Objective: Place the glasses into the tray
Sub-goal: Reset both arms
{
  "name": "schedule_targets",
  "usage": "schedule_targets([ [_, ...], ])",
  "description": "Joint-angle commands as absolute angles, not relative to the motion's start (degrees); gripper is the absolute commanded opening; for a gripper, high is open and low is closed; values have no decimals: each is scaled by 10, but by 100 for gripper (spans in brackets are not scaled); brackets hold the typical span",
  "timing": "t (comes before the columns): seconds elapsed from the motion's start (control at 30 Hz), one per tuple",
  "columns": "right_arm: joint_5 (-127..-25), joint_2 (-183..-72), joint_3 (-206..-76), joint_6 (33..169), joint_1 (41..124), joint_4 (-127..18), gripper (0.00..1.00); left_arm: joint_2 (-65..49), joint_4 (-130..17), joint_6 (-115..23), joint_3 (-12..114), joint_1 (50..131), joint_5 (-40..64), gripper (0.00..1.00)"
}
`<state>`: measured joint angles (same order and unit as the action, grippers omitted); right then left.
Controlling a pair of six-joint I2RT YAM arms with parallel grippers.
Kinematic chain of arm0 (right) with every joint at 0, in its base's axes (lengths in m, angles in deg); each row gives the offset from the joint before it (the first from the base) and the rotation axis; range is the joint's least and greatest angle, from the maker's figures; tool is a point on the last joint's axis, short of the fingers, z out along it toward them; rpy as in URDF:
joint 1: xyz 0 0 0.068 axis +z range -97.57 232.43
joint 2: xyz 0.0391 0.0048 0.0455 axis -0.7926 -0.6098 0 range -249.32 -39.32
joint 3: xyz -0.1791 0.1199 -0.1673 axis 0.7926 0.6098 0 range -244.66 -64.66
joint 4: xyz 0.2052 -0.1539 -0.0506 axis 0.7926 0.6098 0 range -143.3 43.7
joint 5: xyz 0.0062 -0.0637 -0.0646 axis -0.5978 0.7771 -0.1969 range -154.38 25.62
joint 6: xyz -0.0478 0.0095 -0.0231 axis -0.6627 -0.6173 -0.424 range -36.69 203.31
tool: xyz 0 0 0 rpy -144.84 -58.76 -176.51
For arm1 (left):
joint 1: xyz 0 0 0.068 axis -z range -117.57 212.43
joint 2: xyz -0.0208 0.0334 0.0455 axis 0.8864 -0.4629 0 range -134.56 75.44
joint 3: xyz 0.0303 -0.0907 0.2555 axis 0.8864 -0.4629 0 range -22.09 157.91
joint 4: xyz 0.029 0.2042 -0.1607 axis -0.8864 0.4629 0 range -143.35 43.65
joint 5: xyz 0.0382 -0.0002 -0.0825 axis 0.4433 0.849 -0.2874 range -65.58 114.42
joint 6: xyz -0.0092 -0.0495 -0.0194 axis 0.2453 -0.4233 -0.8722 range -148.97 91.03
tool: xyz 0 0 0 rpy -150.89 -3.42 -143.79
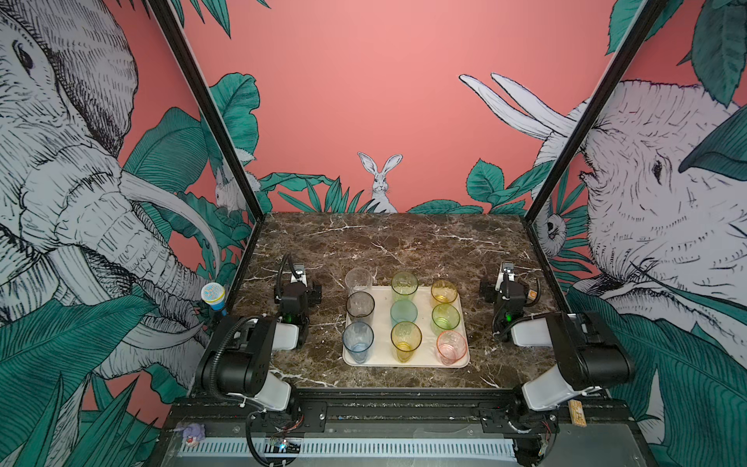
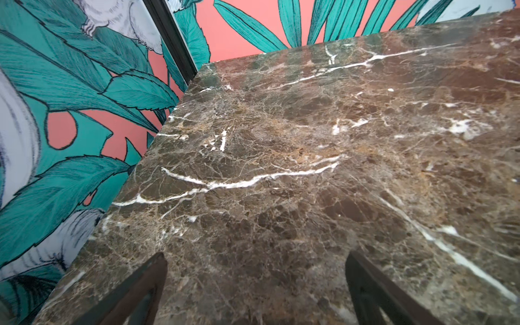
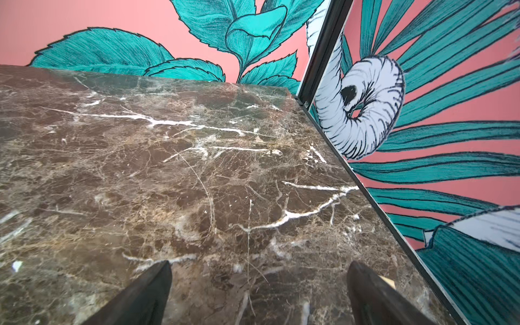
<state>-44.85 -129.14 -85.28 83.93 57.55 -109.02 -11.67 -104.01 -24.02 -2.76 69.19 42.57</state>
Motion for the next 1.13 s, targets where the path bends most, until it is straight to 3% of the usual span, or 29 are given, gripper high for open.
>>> schedule_targets([
  [0.0,-435,-1285,-855,842,573,-1093,99,-144,-1093,-232,-9,682,401,100],
  [1.1,-434,-1285,-855,842,573,-1095,99,-135,-1059,-244,1,676,409,100],
])
